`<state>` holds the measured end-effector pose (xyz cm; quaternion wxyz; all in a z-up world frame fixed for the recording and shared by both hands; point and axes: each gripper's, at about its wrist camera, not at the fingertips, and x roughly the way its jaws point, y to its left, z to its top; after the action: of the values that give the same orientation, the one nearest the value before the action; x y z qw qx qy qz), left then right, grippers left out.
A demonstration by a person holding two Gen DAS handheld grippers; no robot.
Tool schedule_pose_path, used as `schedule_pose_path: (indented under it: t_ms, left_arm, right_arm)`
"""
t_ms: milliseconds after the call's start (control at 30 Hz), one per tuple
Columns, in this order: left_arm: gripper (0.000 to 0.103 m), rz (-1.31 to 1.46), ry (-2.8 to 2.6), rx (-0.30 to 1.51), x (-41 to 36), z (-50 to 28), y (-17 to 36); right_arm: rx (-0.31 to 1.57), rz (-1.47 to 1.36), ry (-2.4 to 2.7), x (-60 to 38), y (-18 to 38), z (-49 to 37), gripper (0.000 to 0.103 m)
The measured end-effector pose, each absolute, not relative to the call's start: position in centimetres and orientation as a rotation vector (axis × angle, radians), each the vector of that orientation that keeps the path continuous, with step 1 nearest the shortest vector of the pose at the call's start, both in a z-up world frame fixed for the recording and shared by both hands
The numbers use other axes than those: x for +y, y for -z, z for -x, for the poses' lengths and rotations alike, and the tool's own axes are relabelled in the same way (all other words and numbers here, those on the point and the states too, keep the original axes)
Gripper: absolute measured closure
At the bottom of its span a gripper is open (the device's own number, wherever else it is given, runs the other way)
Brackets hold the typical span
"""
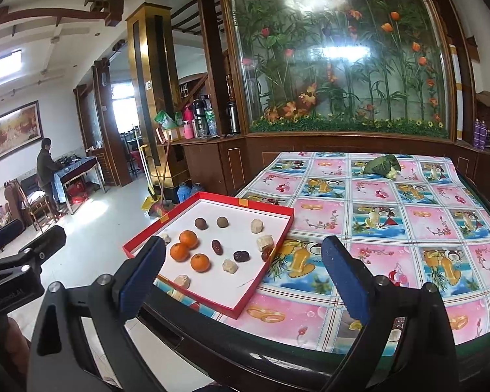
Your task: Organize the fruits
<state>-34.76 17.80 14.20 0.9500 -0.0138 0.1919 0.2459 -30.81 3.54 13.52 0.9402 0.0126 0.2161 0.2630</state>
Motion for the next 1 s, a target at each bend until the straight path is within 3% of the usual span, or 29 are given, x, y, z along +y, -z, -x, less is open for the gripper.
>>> schedule_pose_path:
  t_ms: [1000]
  left_arm:
    - [0.0, 0.038, -0.482, 0.413, 18.4, 34.9, -13.6]
  right_arm:
    - [0.472, 0.002, -0.546, 4.4, -12.1, 30.8, 0.007]
